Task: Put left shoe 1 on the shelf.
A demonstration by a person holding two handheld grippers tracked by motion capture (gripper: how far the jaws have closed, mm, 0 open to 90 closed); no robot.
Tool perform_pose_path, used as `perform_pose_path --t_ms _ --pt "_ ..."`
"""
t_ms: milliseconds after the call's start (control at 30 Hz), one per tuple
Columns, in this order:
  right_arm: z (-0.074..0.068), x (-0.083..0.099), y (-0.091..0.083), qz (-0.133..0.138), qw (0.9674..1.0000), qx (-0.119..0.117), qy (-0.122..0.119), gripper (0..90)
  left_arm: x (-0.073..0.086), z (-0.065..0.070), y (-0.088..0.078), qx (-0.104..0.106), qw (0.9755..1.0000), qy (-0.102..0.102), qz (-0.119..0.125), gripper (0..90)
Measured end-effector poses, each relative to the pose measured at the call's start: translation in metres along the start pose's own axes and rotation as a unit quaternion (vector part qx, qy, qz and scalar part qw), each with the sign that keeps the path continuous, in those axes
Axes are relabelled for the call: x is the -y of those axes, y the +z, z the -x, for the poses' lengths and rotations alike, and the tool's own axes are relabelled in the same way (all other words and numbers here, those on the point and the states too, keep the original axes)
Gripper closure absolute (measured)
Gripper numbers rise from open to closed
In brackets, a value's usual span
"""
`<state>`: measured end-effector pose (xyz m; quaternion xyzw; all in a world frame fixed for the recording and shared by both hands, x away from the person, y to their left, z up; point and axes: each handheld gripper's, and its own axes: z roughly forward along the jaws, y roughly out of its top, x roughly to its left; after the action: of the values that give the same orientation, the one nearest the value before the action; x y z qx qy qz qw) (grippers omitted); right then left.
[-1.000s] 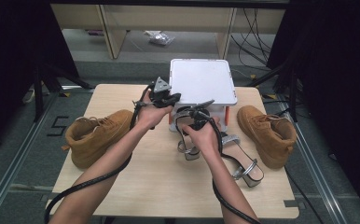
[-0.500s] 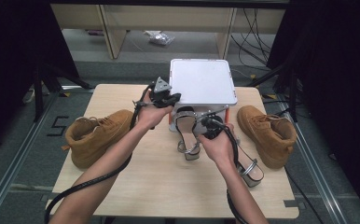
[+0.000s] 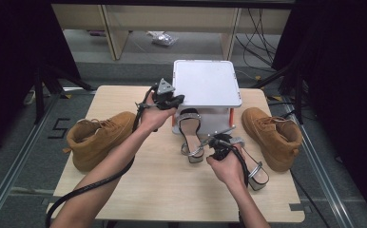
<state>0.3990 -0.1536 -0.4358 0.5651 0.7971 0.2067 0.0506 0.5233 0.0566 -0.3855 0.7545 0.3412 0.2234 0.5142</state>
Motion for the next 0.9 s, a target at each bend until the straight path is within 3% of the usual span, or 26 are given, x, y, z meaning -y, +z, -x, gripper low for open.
perform_pose_path --t_ms 200,567,633,900 --pt "-0.005 0.007 0.013 -0.012 0.9999 -0.006 -0.004 90.0 0.0 0.0 0.0 0.0 1.0 0.0 0.0 89.9" --pt "-0.012 0.007 0.03 -0.01 0.9996 -0.023 -0.01 90.0 0.0 0.0 0.0 0.001 1.0 0.0 0.0 89.9" --pt "-0.013 0.006 0.032 -0.012 0.9996 -0.024 -0.001 90.0 0.0 0.0 0.0 0.001 1.0 0.001 0.0 89.9" --pt "-0.014 0.004 0.034 0.009 0.9995 -0.029 0.005 90.0 0.0 0.0 0.0 0.002 1.0 0.0 -0.001 89.9"
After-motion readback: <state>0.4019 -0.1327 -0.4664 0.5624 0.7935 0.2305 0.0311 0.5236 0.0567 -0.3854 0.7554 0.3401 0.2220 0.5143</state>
